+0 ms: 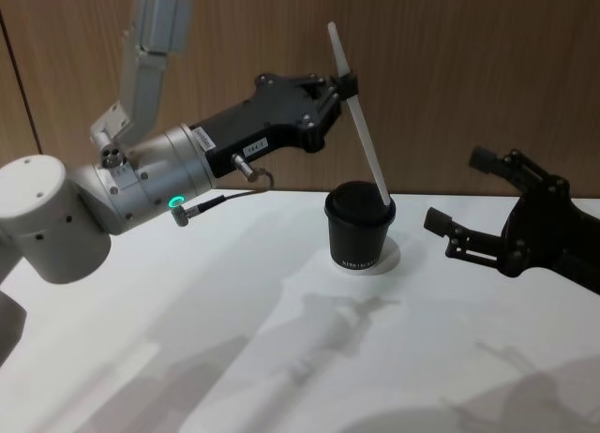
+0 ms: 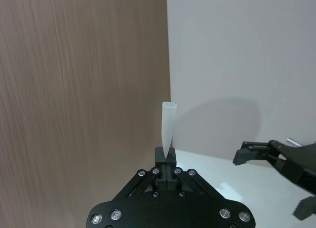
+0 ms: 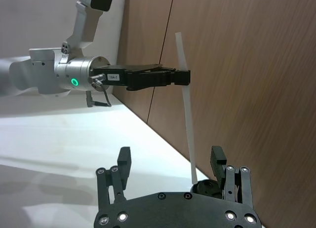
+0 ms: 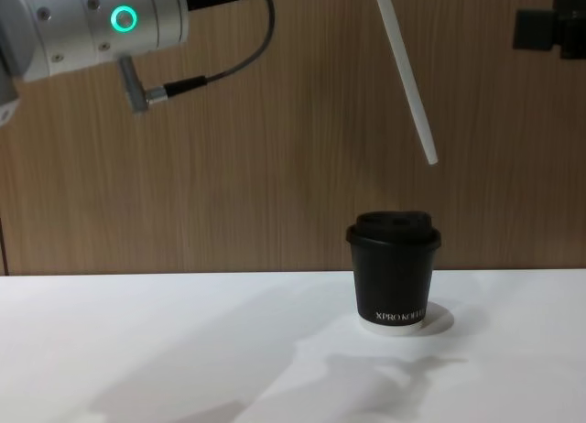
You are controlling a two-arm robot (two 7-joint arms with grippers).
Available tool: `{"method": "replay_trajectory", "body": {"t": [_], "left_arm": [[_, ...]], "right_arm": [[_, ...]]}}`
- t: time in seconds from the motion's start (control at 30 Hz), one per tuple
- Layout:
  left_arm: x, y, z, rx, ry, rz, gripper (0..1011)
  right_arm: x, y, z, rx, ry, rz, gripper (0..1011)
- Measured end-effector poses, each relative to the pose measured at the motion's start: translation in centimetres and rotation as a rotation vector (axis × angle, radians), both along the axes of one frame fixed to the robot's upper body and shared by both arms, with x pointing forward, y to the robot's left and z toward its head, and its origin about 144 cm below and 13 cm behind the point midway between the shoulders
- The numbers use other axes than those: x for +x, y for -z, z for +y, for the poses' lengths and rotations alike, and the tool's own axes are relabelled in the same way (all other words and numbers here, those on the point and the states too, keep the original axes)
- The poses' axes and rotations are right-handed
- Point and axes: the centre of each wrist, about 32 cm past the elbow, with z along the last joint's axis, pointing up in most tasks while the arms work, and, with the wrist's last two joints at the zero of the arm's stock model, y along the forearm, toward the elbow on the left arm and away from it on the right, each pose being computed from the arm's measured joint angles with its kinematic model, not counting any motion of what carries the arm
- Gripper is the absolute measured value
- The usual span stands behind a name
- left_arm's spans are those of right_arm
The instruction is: Pick up the straw with one hand, pass it to the other hand, and insert it into the cup.
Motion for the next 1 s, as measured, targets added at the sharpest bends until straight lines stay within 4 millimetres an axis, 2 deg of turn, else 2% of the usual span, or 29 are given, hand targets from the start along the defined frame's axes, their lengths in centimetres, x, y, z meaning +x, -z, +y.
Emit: {"method": "replay_trajectory", "body": {"t": [0.47,1.0], "left_arm": [[1.4,-1.7,-0.7,0.140,-0.071,-0.050,0],[2.6,-1.6,-1.6,0.246,-0.135,-0.076,0]], "right_arm": [[0.0,0.0,0.0,0.000,0.000,0.000,1001],[0.0,0.0,0.0,0.000,0.000,0.000,1001]]}}
